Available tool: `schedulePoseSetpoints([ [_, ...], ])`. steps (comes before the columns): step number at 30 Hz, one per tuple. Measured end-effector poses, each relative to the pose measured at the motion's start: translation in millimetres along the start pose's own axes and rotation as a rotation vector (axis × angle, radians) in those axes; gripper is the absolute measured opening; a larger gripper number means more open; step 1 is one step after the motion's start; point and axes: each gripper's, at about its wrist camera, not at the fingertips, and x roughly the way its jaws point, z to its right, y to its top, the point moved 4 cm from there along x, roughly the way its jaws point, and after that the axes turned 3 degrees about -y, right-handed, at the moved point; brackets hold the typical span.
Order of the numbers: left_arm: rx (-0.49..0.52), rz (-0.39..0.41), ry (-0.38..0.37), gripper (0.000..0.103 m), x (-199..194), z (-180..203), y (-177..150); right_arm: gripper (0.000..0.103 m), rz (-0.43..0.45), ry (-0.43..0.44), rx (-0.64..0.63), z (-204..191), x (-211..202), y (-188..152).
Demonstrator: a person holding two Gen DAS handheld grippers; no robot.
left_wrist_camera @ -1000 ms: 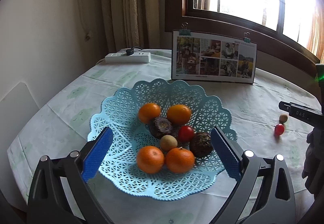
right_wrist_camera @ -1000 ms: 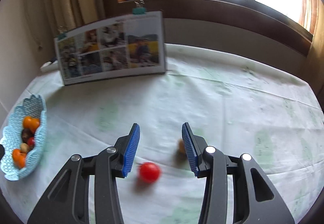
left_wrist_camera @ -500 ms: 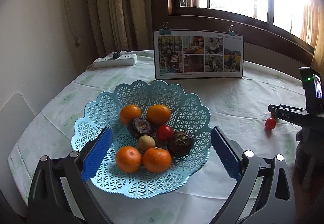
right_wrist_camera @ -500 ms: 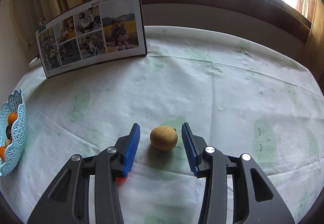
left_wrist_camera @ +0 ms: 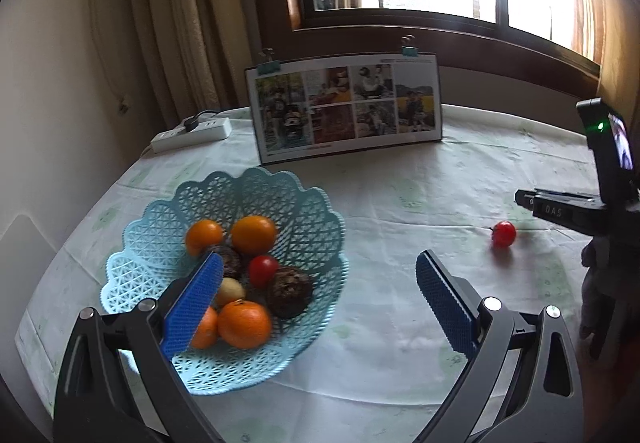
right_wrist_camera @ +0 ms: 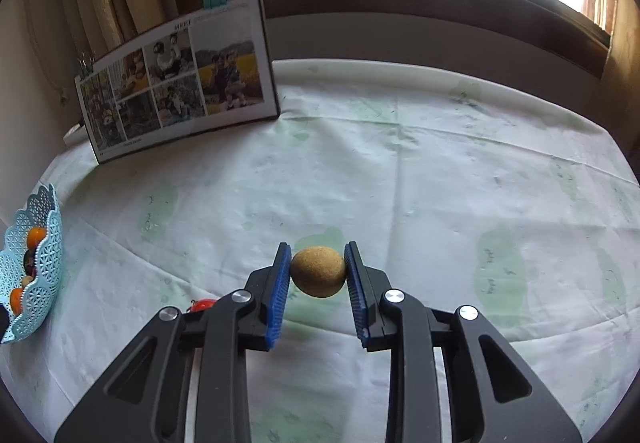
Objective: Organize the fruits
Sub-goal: 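Grasp the red tomato with left while right holds the brown fruit, then drop the tomato into the basket with left while right carries its fruit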
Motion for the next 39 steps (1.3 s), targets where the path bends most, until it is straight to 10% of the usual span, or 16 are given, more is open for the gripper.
schedulePoseSetpoints([
  [18,0.095,-0.107,-0.256,0.093,55.5,110.6,15.1,0.028,0.058,0.012,0.098,56.1,-33.7,-17.0],
  [37,0.143,-0.234,-0.343,0.055,100.3,161.6,9.8,0.028,0.055,0.041,0.112,57.0,-32.0,-18.2],
  [39,0.141,-0.242,-0.343,0.037,102.8,163.1,8.7,0.028,0.054,0.039,0.113,57.1,-31.8,-18.3],
])
